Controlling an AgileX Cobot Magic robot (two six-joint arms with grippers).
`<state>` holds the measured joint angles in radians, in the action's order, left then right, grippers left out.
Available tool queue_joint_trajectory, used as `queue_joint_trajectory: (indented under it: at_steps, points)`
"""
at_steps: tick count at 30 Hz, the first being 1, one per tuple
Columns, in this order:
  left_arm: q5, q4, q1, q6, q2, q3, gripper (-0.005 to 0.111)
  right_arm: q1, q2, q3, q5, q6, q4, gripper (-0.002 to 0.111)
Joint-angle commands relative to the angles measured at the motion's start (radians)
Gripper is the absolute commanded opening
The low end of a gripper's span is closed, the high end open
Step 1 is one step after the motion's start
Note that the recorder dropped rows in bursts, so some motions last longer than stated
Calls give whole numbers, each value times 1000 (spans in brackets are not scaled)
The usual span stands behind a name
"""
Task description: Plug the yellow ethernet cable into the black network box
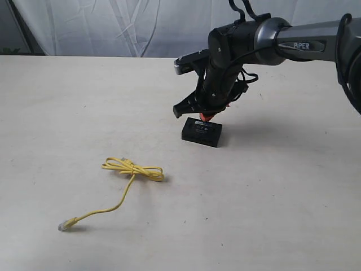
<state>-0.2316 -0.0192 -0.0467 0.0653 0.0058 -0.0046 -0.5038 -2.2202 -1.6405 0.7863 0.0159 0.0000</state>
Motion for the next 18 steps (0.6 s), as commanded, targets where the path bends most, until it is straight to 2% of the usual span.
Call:
queue_joint_trajectory:
  at_steps: [1,18]
  points:
    - [6,-1,5,-3,-6,5,0,2,0,0,8,55,57,0]
    - [6,-1,5,-3,-6,5,0,4,-35,0,349,11,52,0]
